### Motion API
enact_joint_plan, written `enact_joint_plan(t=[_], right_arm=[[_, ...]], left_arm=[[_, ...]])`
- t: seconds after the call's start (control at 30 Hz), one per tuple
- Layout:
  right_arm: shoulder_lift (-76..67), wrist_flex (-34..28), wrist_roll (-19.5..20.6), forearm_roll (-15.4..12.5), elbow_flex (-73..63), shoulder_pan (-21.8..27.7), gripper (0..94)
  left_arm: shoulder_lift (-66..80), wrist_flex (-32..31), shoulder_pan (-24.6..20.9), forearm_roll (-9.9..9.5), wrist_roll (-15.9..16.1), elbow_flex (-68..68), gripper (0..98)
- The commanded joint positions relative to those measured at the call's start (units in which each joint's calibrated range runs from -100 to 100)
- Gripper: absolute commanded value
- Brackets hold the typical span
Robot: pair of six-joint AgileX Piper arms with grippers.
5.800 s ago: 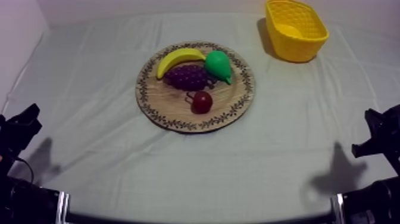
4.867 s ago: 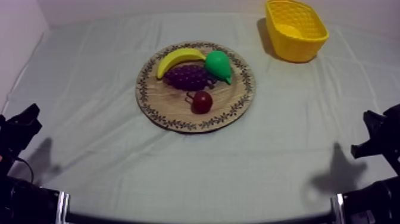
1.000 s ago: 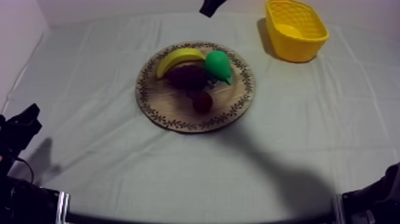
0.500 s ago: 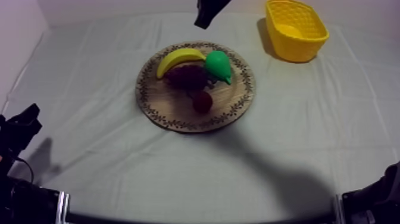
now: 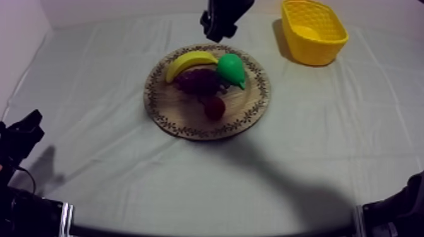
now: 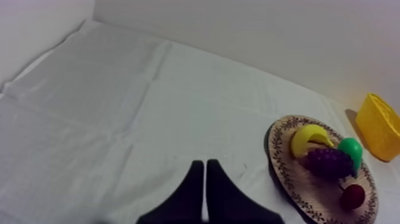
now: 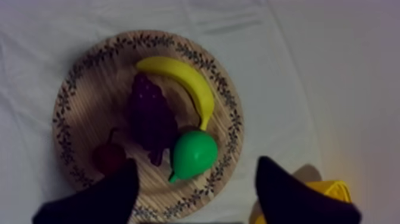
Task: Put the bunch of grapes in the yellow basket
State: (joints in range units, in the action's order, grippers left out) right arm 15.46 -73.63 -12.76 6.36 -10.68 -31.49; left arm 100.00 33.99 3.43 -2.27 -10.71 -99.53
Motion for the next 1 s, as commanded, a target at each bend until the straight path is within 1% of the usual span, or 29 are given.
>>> enact_joint_plan(t=[0.0, 0.1, 0.23, 0.6, 0.97], right_arm=[[-0.1, 0.1, 0.0, 0.4, 0.9, 0.0, 81.4], [-0.3, 0.6, -0.1, 1.3, 2.0, -0.2, 87.2], [-0.5, 1.2, -0.1, 2.2, 3.1, -0.6, 89.6], [2.2, 5.4, 0.9, 3.4, 7.1, -1.9, 88.5], [10.8, 10.9, 1.1, 2.8, 7.4, -1.8, 87.4]], left_arm=[[0.0, 0.0, 0.0, 0.0, 0.0, 0.0, 0.0], [0.0, 0.0, 0.0, 0.0, 0.0, 0.0, 0.0], [0.0, 0.0, 0.0, 0.0, 0.0, 0.0, 0.0], [0.0, 0.0, 0.0, 0.0, 0.0, 0.0, 0.0], [0.0, 0.0, 0.0, 0.0, 0.0, 0.0, 0.0]])
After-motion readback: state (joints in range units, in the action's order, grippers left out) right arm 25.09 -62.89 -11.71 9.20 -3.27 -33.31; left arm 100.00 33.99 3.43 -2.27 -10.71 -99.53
